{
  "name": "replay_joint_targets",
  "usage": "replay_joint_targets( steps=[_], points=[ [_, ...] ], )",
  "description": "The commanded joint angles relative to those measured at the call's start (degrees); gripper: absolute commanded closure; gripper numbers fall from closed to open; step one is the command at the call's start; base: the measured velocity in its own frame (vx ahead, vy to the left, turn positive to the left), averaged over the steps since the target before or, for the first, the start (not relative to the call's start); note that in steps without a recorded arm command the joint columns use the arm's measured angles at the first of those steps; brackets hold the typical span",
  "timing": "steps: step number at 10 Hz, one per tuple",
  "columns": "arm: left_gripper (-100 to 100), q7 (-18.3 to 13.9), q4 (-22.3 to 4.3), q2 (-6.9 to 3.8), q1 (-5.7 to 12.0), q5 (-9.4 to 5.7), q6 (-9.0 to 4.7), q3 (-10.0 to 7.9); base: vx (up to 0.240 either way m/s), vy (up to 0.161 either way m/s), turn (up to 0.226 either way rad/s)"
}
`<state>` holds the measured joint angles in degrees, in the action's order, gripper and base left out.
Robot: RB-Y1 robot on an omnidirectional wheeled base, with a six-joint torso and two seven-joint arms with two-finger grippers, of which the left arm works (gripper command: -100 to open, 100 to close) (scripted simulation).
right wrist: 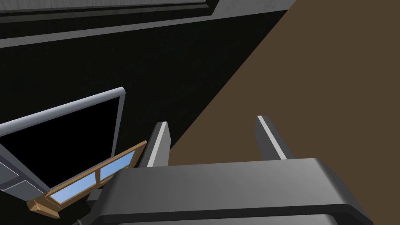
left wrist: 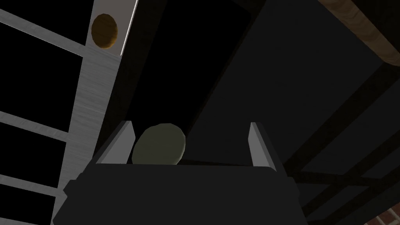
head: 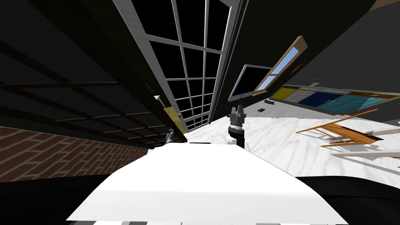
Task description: Pull the door open
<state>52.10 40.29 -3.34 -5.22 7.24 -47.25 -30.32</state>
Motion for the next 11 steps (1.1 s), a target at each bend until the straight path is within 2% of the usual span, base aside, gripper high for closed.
replay_joint_targets(
  steps=[1,6,9,10,11],
  points=[
    [100,-2.86,0.56,-0.55,-0.56,-0.63,0.78,-0.15,-0.038,0.011,-0.038],
    [100,-10.10,-0.31,-1.07,0.17,-1.49,0.43,0.88,-0.034,0.010,-0.034],
    [100,-12.84,-0.62,-1.26,0.42,-1.80,0.30,1.24,-0.031,0.006,-0.030],
    [100,-15.02,-0.93,-1.44,0.68,-2.11,0.18,1.61,-0.026,0.015,-0.034],
    [100,-15.16,-0.93,-1.44,0.68,-2.11,0.18,1.61,-0.025,0.007,-0.018]
  ],
)
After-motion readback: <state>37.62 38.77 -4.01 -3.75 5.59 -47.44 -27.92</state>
